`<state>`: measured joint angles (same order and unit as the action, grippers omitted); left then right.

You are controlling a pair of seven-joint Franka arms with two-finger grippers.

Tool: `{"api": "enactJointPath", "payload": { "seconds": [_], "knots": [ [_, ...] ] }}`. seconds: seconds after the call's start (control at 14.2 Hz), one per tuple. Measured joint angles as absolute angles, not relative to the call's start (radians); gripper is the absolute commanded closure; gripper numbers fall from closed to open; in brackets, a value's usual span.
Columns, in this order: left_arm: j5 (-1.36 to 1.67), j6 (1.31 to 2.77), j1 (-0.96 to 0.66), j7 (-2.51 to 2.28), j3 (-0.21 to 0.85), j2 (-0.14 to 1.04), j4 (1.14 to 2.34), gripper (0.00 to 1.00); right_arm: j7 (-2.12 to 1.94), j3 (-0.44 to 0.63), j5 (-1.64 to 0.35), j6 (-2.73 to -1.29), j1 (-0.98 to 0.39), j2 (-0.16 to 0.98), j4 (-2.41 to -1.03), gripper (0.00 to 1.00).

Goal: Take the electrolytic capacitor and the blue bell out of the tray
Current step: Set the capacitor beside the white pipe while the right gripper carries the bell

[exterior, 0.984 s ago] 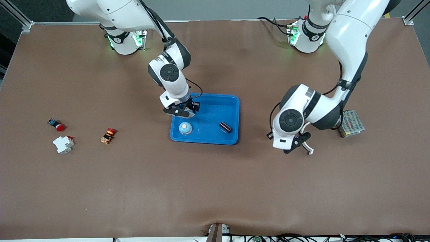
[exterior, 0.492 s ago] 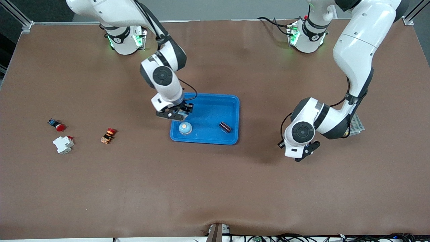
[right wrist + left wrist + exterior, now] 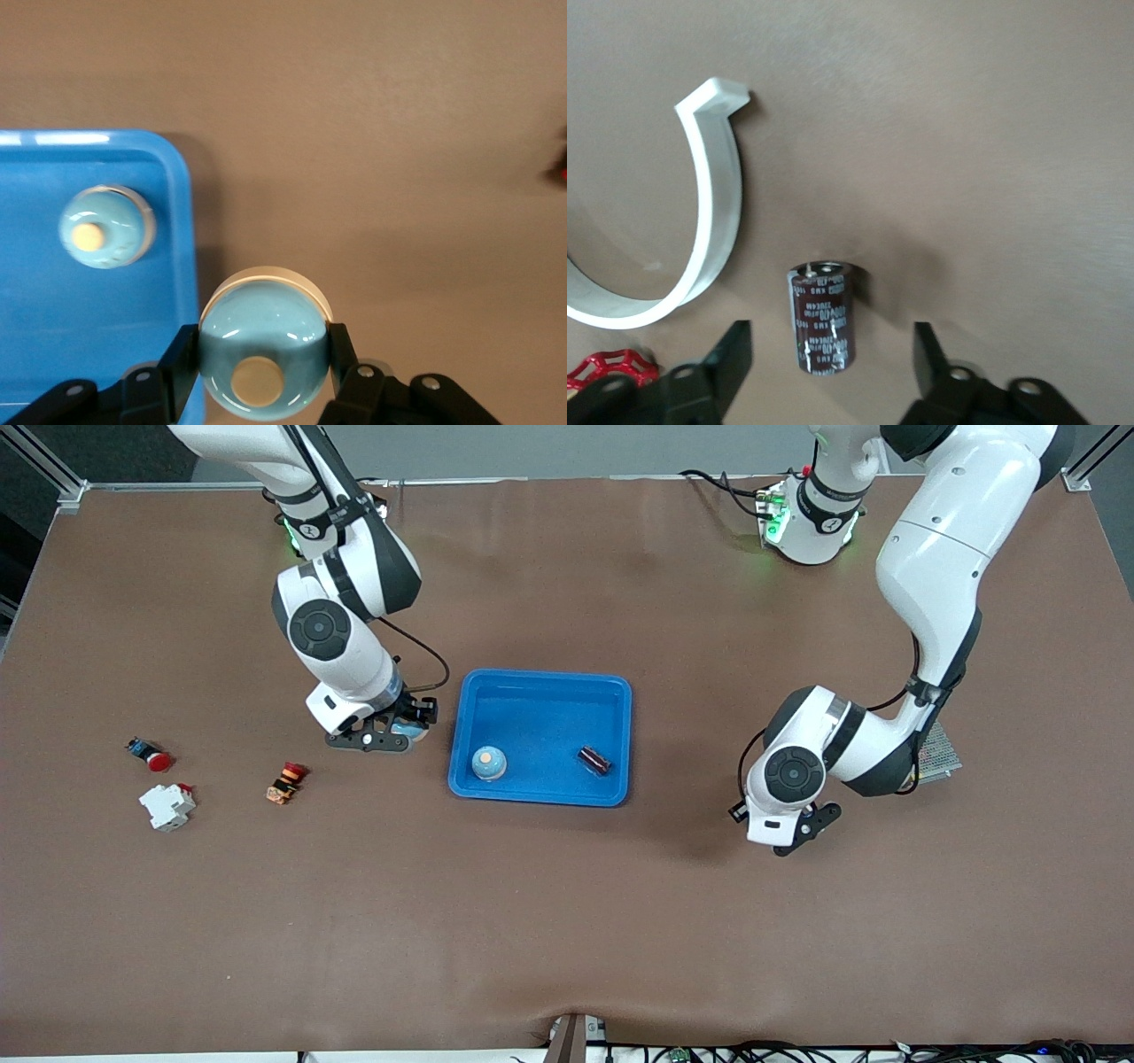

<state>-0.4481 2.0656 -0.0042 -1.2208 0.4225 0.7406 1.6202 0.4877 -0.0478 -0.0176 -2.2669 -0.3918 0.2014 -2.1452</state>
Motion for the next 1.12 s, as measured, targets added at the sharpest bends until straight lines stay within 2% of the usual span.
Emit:
{"api": "enactJointPath", "payload": {
  "seconds": [0.49,0.7,0.77,0.98,1.12],
  "knots": [
    [-0.350,2.067,-0.177,-1.366,0.439,0.739,1.498,0.00,0.195,-0.046,-0.018,-2.416,-0.206,0.103,-2.366,1.00],
    [-0.307,2.127,-0.261,-1.469,0.438,0.749,1.492,0.00,0.083,-0.046,-0.018,-2.479,-0.128,0.083,-2.442,1.00],
    [-0.306,2.161,-0.288,-1.513,0.437,0.763,1.492,0.02,0.059,-0.046,-0.018,-2.502,-0.113,0.081,-2.464,1.00],
    [-0.306,2.263,-0.355,-1.596,0.434,0.817,1.492,0.19,-0.039,-0.047,-0.017,-2.557,-0.054,0.080,-2.517,1.00],
    [-0.306,2.290,-0.382,-1.612,0.431,0.843,1.492,0.24,-0.136,-0.046,-0.017,-2.564,0.021,0.080,-2.540,1.00]
  ]
}}
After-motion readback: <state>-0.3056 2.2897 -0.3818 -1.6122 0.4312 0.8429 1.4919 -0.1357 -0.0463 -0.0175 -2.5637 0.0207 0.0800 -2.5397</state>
